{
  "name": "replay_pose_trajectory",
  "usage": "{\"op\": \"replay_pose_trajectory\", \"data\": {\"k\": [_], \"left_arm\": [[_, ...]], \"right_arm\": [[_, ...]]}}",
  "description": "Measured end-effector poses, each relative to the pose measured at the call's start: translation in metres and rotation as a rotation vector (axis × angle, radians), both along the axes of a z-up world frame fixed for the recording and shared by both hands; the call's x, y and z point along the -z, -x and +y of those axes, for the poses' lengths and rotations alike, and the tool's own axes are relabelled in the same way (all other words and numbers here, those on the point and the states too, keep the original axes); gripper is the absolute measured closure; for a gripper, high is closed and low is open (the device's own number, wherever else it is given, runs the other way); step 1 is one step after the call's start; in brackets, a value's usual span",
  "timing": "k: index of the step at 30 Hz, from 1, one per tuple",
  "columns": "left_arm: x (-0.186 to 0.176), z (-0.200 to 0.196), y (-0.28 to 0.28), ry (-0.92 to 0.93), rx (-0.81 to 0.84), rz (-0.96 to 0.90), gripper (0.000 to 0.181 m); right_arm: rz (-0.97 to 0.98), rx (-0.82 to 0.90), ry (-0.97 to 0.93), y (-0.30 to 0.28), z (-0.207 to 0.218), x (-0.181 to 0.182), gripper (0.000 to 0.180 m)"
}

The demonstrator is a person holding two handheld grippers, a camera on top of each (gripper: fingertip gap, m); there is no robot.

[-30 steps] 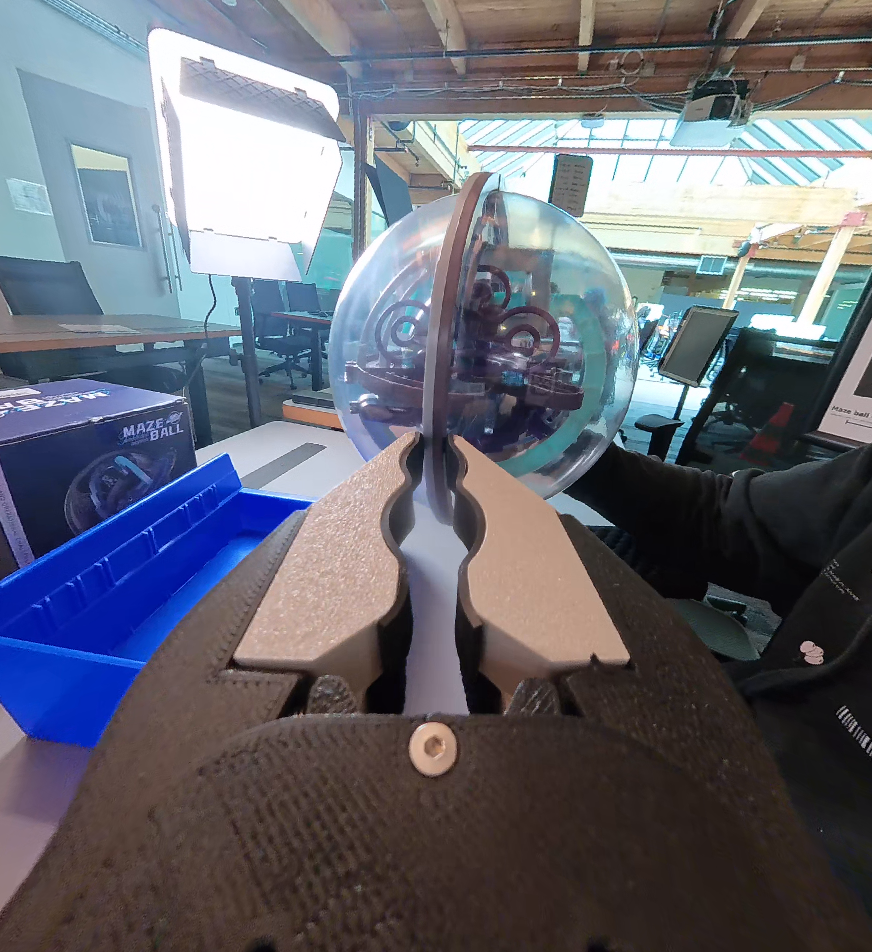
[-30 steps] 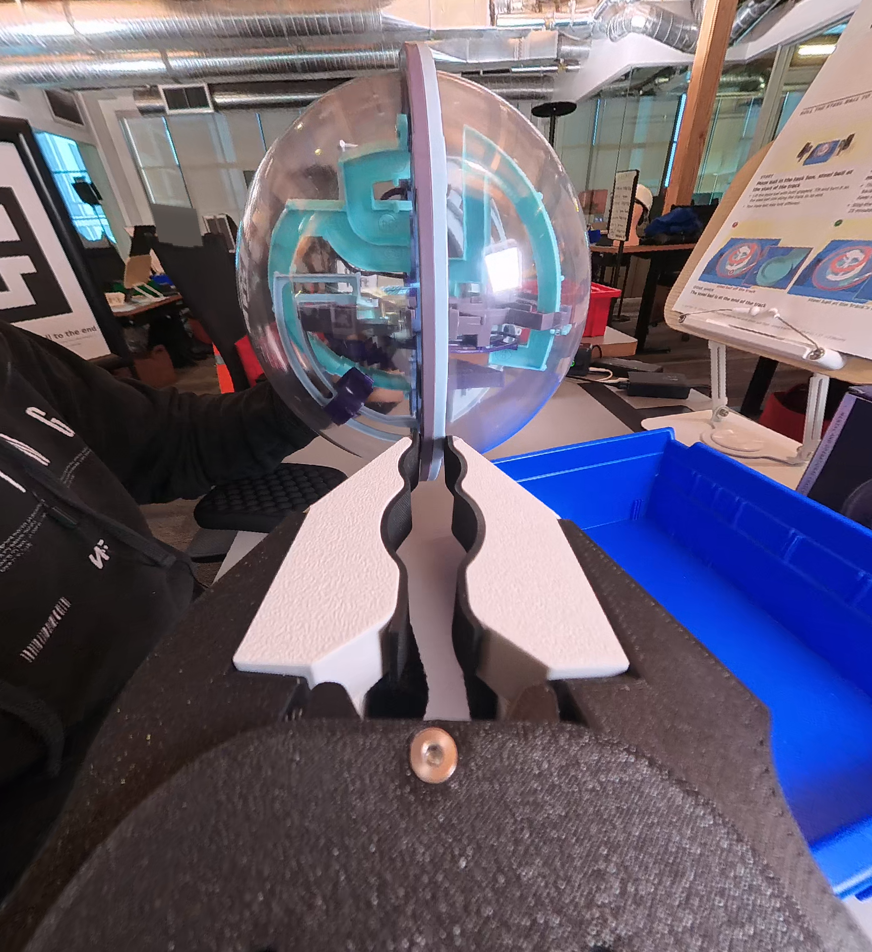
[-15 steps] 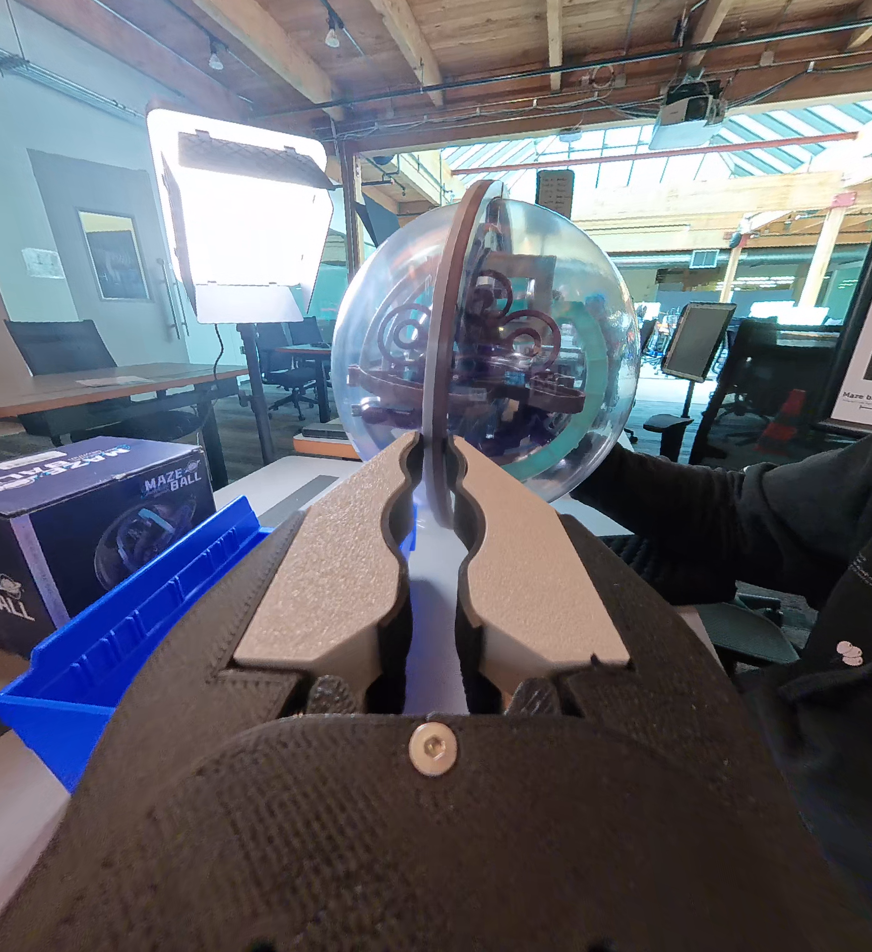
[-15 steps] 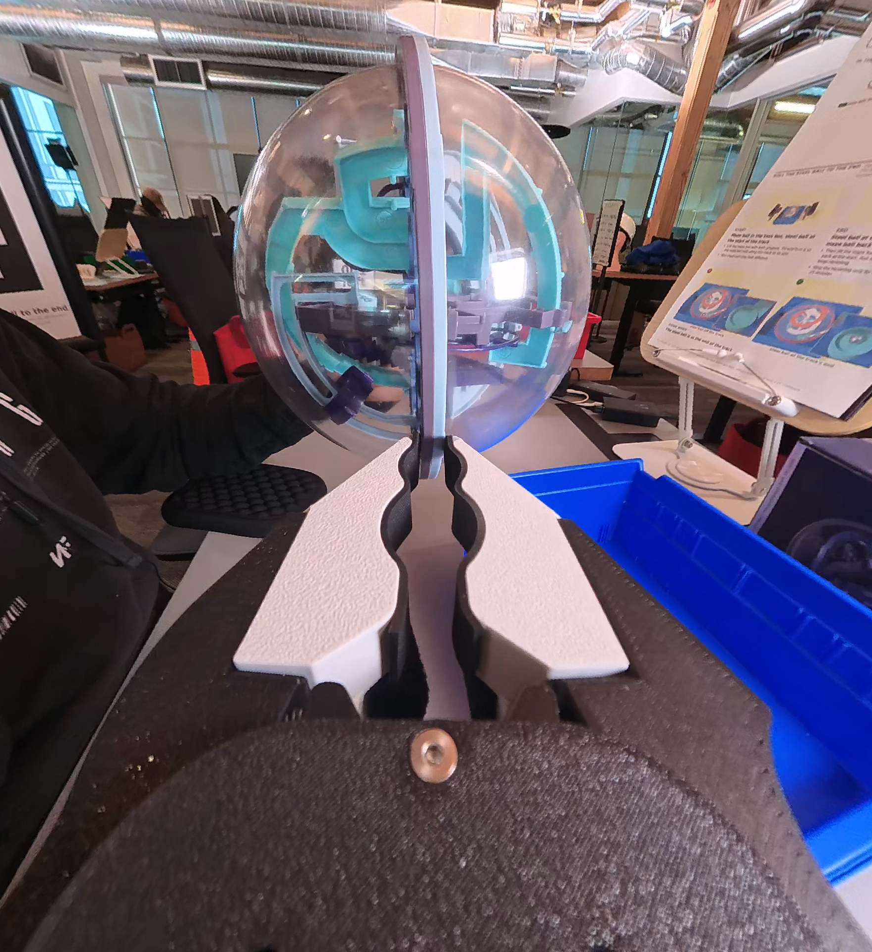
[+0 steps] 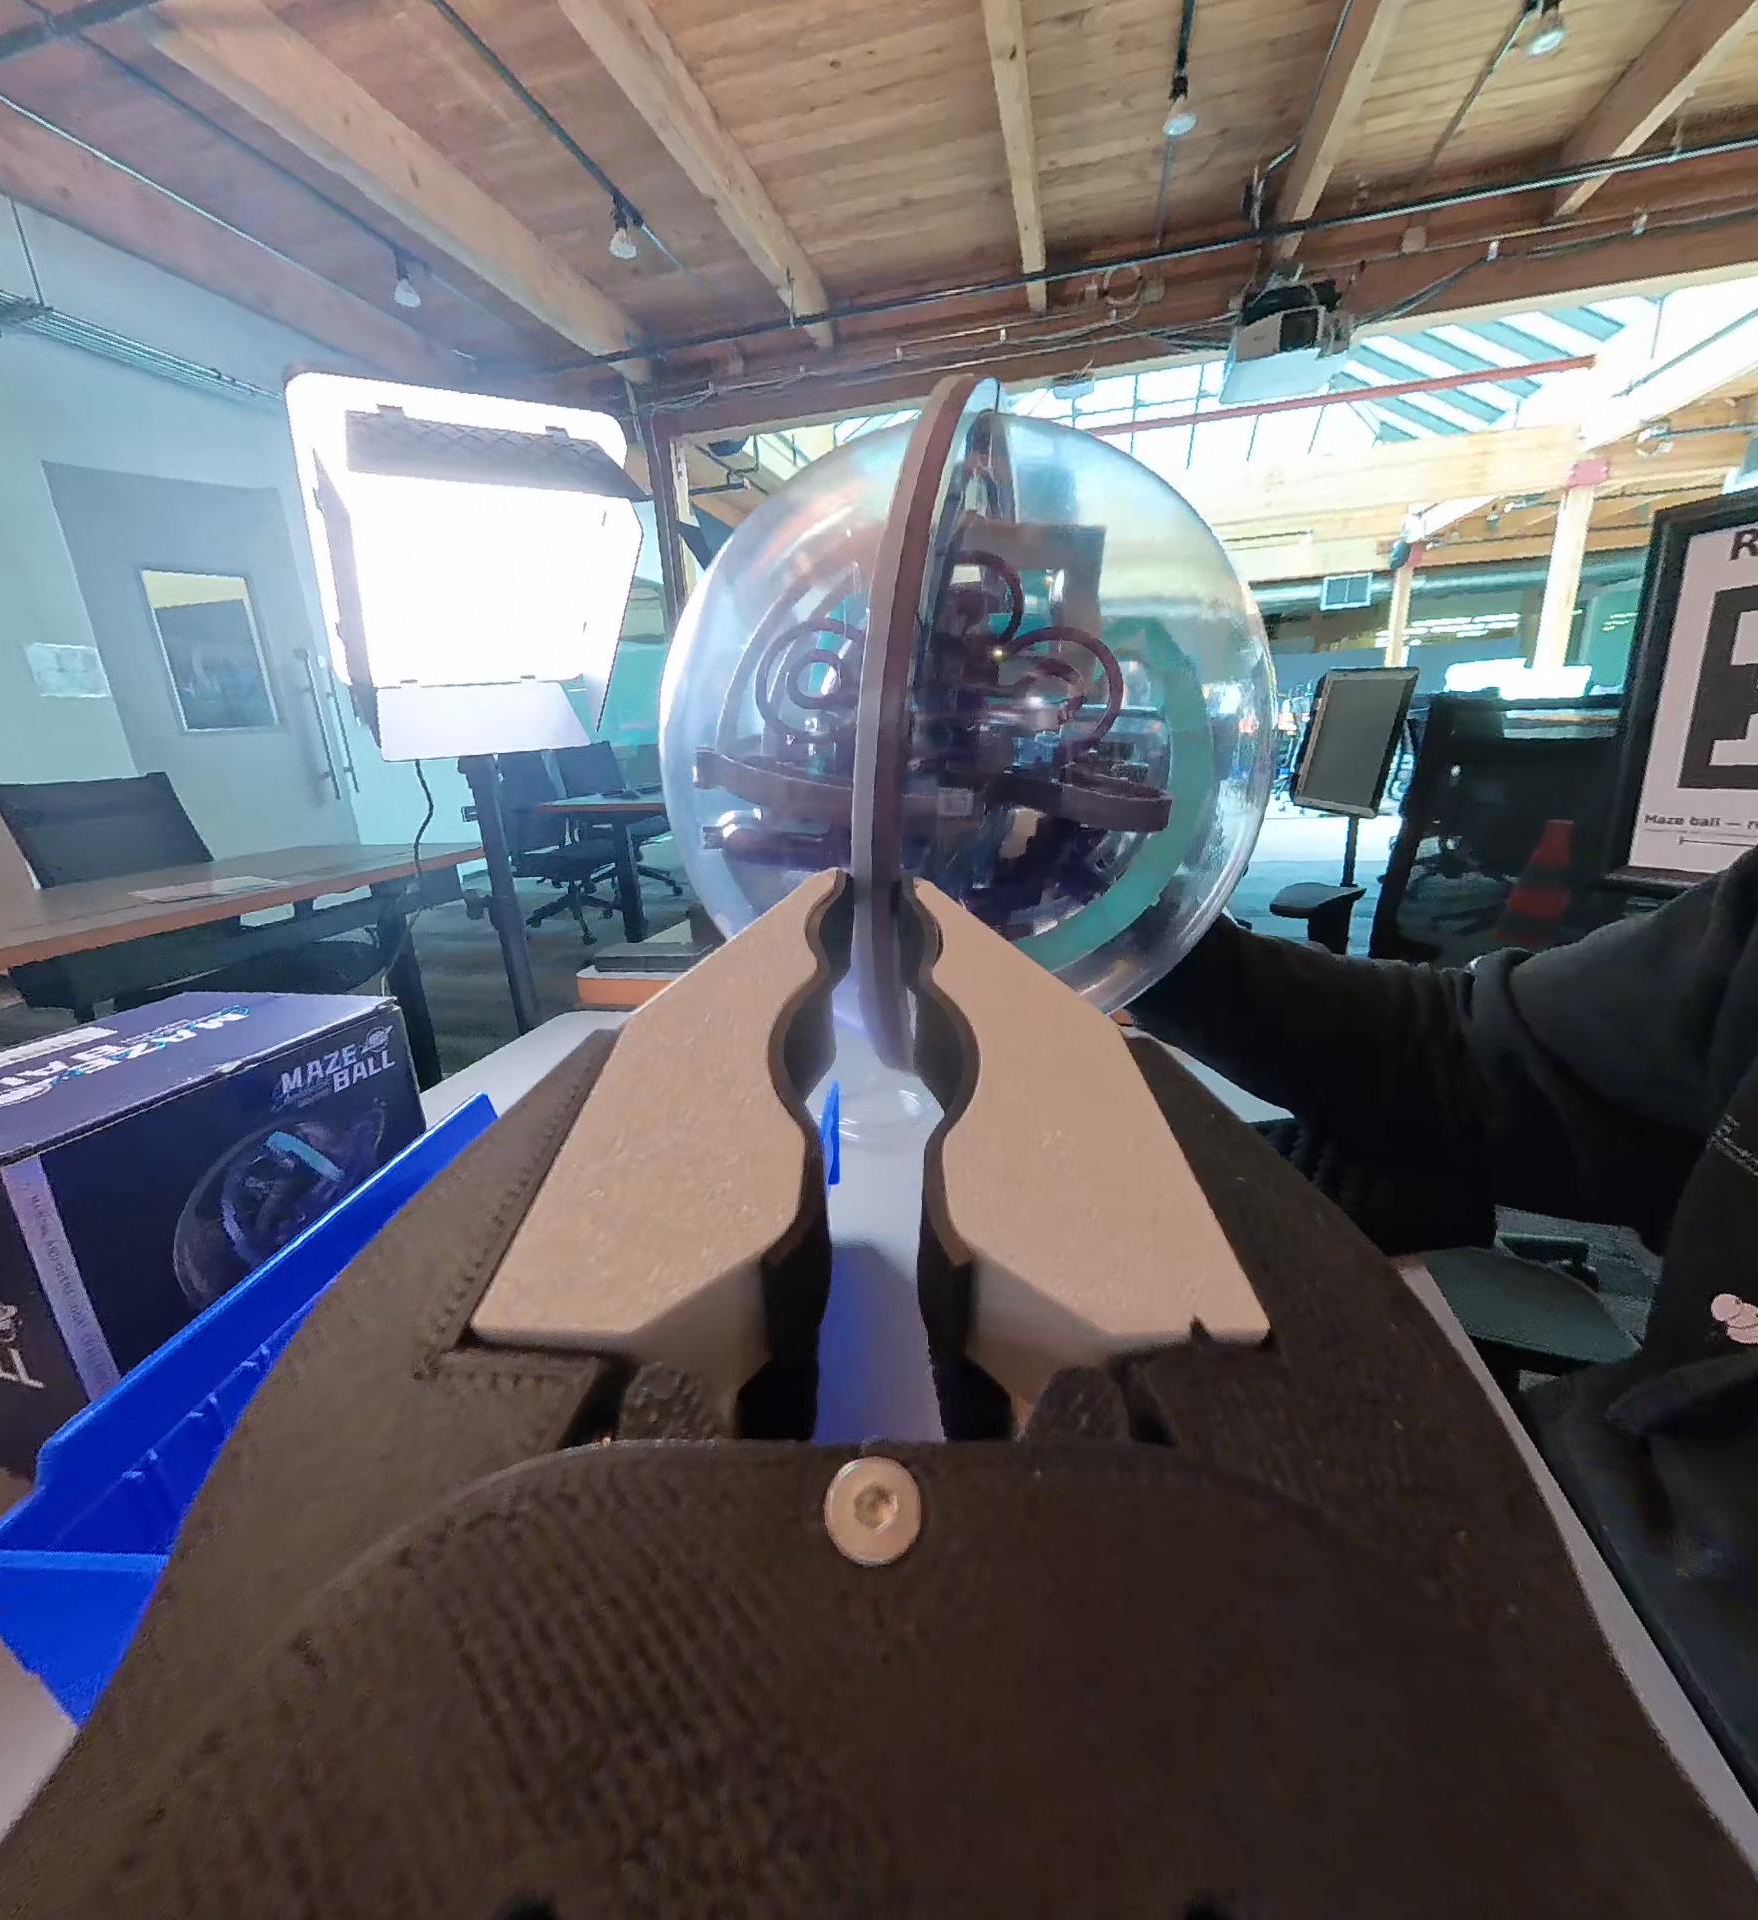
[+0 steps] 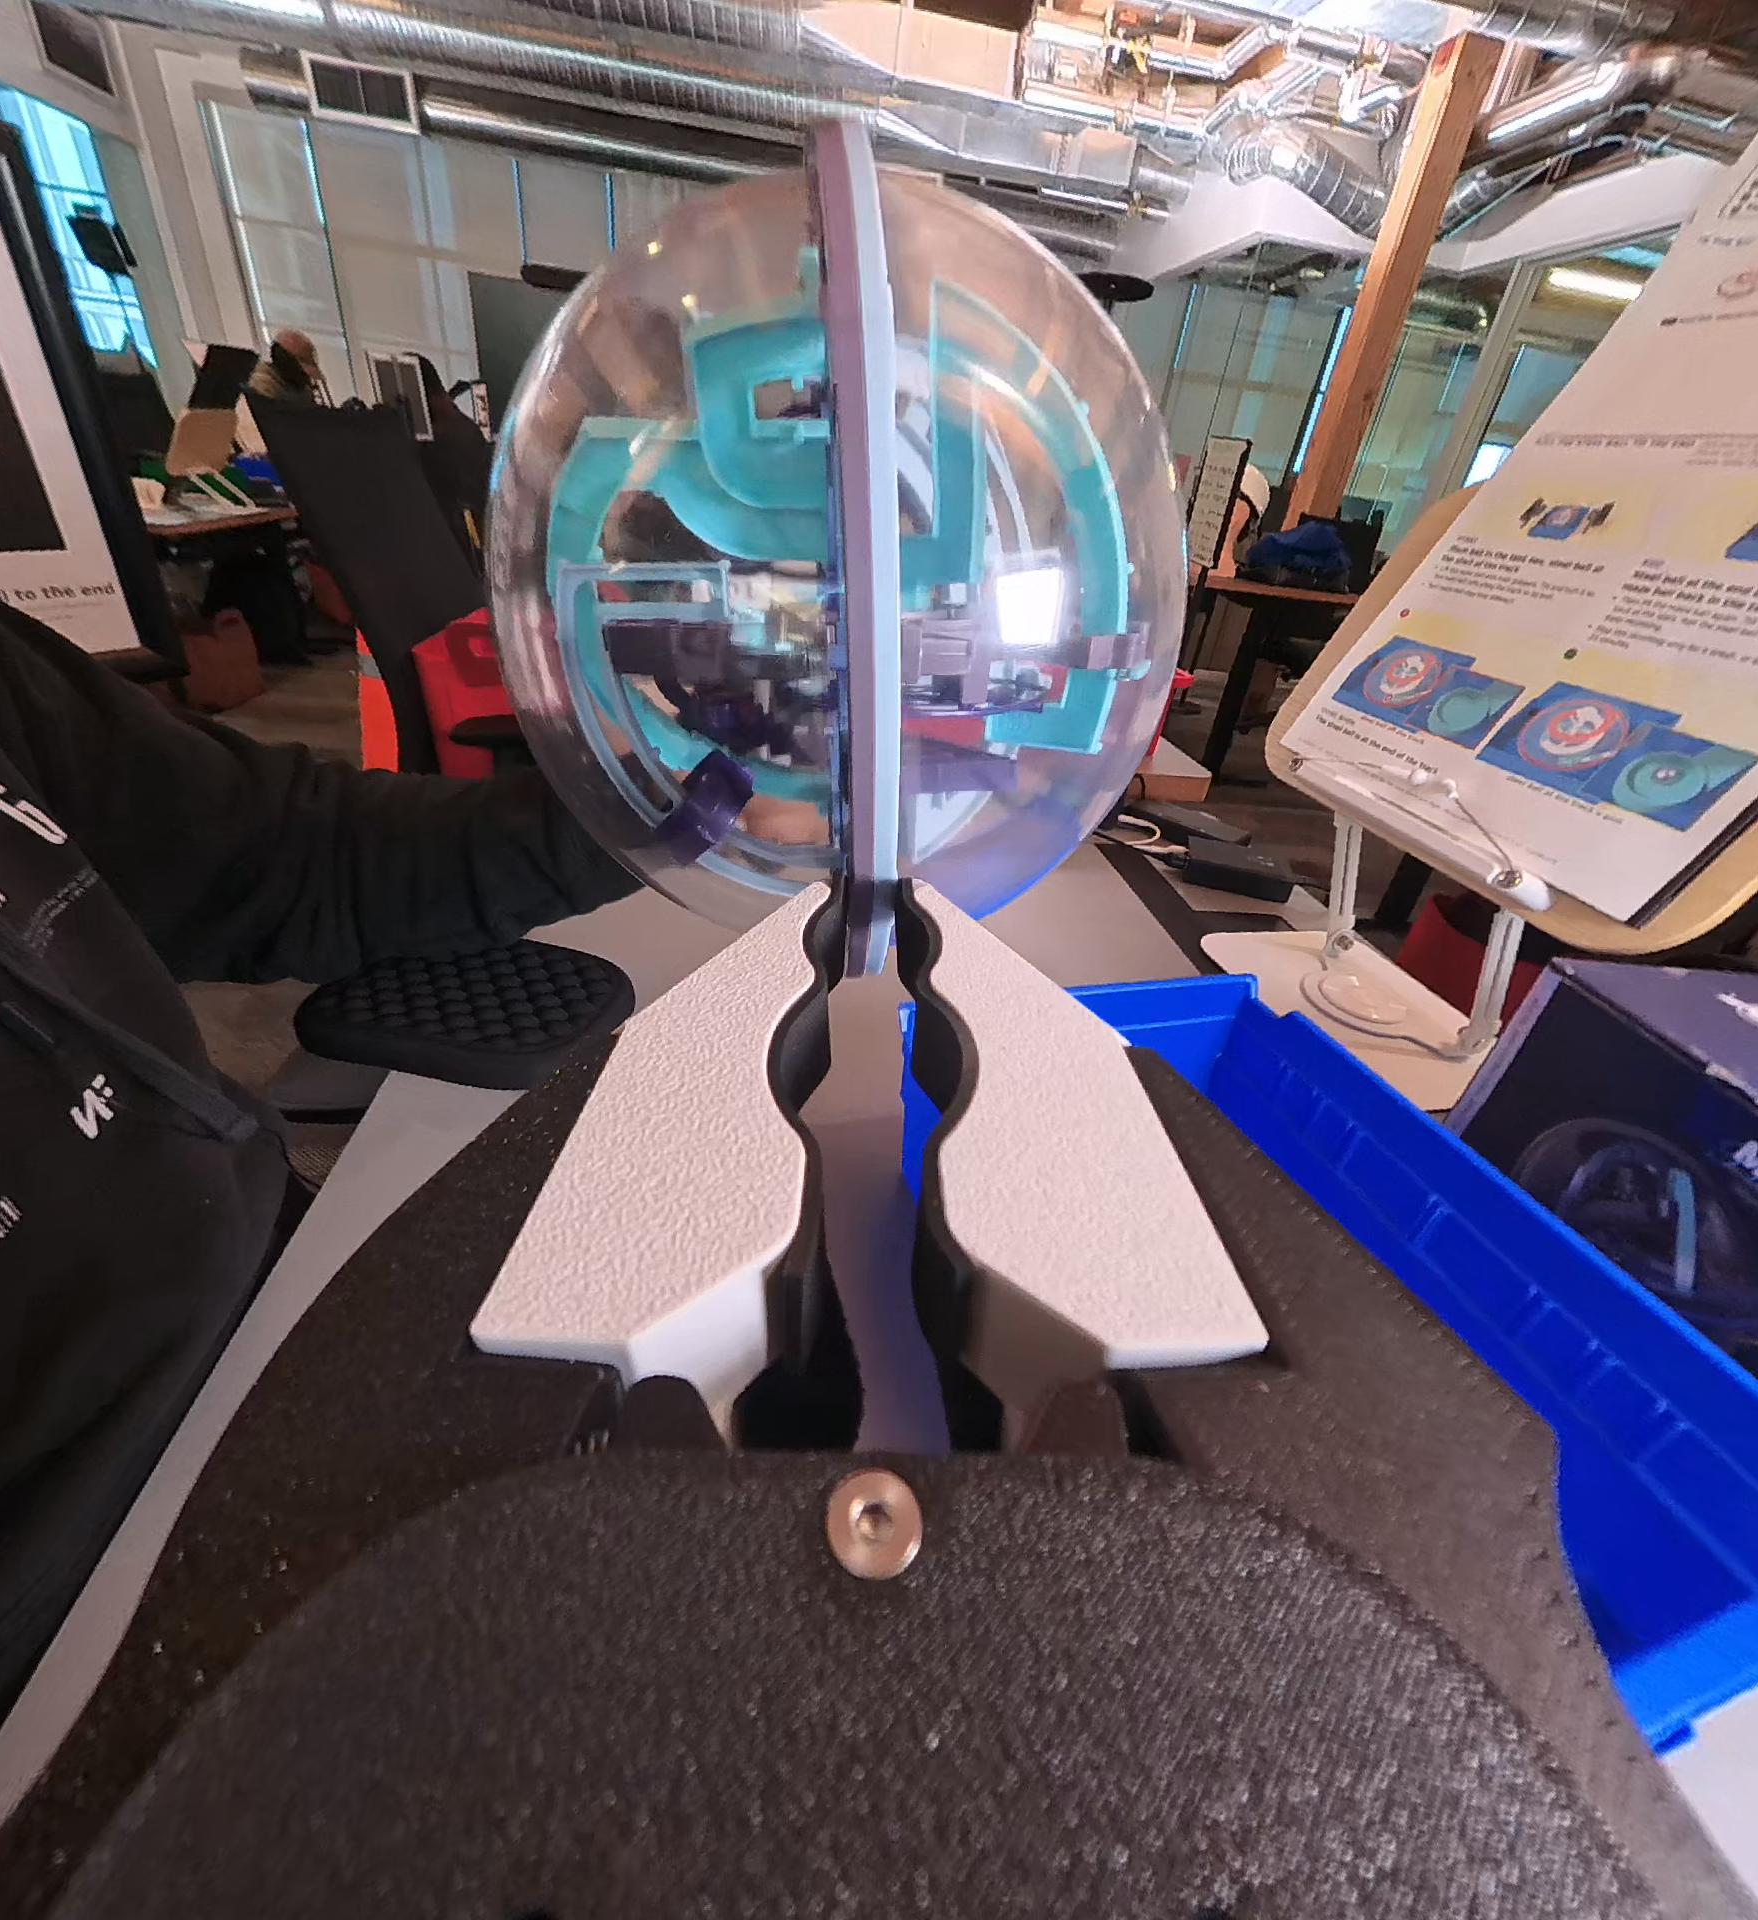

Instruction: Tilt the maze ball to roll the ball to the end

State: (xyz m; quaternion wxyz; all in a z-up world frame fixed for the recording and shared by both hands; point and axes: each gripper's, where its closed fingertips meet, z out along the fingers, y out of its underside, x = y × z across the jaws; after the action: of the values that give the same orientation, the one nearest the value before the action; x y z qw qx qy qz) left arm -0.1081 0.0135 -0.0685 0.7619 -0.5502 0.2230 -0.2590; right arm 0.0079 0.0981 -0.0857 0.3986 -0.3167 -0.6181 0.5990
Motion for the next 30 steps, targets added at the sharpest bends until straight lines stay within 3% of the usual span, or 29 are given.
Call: {"op": "replay_pose_trajectory", "data": {"k": [14,30], "left_arm": [[0.007,0.003,-0.003,-0.01,0.015,0.008,0.173],[-0.007,-0.003,-0.001,-0.063,0.004,0.045,0.173]], "right_arm": [[0.027,0.008,-0.053,-0.004,0.001,-0.022,0.172],[0.062,-0.002,-0.051,-0.001,0.0,-0.02,0.172]]}}
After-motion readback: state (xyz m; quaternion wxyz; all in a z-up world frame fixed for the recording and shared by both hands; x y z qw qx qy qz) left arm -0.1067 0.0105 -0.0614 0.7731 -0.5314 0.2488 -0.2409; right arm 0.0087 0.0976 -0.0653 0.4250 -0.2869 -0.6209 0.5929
